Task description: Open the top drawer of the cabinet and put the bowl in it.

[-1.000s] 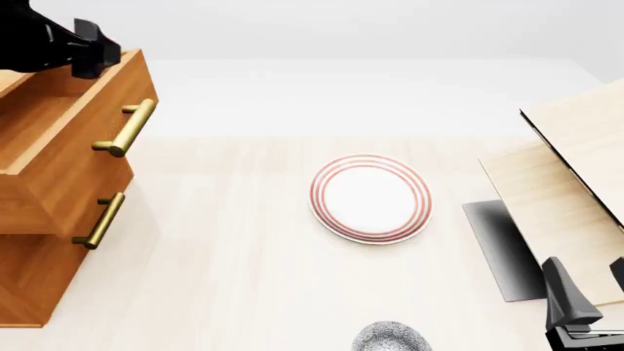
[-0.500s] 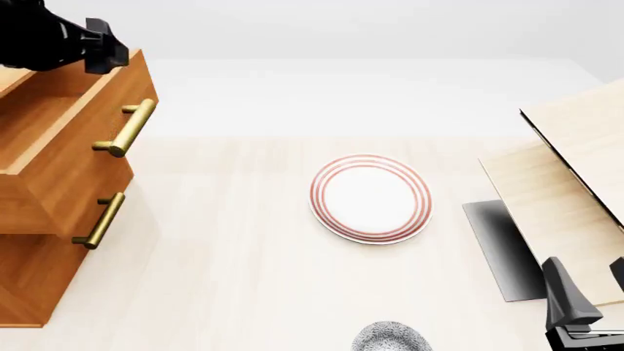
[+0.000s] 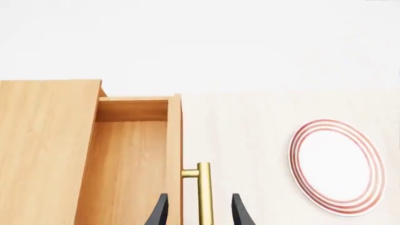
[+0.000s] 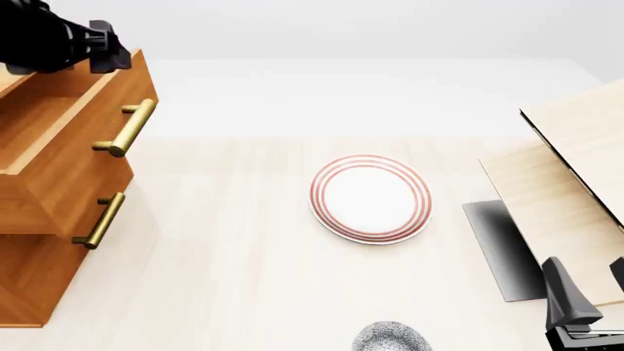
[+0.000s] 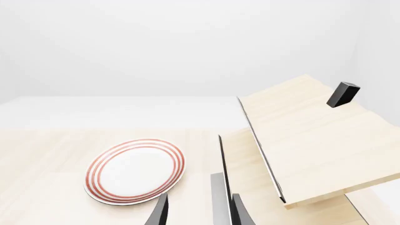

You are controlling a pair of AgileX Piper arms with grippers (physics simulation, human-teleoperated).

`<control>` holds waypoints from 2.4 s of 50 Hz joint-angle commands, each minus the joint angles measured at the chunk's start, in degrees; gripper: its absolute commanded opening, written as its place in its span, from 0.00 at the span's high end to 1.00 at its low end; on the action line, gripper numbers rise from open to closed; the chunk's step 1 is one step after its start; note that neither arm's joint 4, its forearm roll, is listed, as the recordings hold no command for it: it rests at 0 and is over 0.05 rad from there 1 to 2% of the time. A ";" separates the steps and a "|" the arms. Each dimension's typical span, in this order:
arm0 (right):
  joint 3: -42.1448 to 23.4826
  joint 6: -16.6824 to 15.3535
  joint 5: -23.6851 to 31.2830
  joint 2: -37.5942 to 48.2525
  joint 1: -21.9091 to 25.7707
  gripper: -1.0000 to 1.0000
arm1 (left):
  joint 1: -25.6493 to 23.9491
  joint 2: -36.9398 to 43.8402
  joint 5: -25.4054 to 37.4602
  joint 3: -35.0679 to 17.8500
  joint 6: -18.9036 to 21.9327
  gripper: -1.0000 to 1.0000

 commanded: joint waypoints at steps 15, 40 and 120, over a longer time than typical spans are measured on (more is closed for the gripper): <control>0.05 0.02 -0.02 -0.03 -0.01 0.00 | 1.97 -1.19 -0.70 3.71 -1.42 0.00; 0.04 -0.01 -0.02 -0.02 0.00 0.00 | 2.55 -1.74 -4.01 9.62 -1.87 0.00; 0.05 0.02 -0.02 -0.04 0.00 0.00 | -10.62 2.35 -2.77 7.43 -1.53 0.00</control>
